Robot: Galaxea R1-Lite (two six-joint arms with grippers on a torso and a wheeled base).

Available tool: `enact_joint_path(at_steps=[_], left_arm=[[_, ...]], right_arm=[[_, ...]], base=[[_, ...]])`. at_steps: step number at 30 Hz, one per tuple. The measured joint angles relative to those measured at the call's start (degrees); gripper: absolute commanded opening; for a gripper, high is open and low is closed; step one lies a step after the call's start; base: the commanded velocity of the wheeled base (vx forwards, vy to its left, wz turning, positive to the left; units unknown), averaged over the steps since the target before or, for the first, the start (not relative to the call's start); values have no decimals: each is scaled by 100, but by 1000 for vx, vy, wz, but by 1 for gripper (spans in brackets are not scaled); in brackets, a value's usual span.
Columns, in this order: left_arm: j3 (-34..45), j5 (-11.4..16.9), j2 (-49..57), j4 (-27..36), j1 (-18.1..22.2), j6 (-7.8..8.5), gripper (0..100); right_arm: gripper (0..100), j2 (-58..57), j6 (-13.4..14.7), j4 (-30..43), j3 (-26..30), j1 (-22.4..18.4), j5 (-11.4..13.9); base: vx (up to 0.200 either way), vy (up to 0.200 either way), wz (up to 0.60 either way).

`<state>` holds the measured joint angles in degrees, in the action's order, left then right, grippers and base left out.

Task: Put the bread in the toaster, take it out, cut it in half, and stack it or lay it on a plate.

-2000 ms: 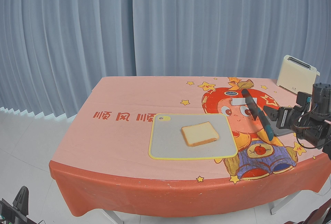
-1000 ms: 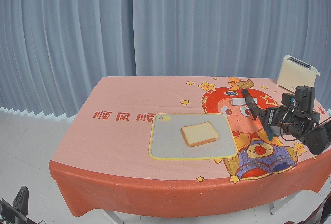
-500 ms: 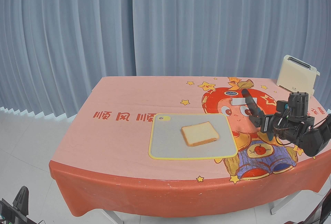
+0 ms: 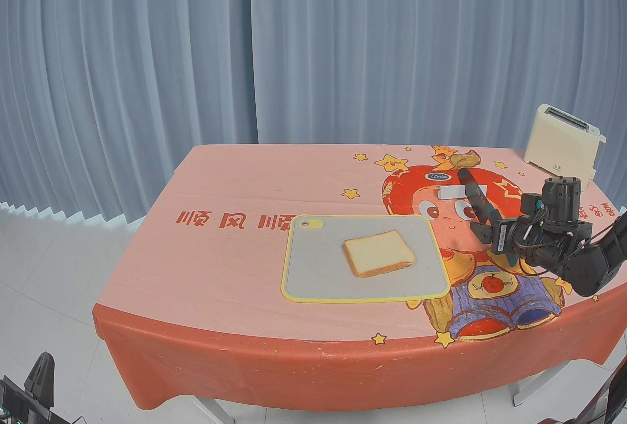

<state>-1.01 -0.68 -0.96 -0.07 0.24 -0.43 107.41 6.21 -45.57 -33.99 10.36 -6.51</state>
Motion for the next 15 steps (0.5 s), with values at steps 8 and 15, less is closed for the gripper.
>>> enact_joint_path(at_steps=[8, 15], left_arm=[[0, 0, 0, 0, 0, 0, 0], [0, 0, 0, 0, 0, 0, 0]], right_arm=[[0, 39, 2, 0, -5, 0, 5], [0, 152, -2, -351, 6, 0, 9]], base=[[0, 0, 0], [0, 0, 0]])
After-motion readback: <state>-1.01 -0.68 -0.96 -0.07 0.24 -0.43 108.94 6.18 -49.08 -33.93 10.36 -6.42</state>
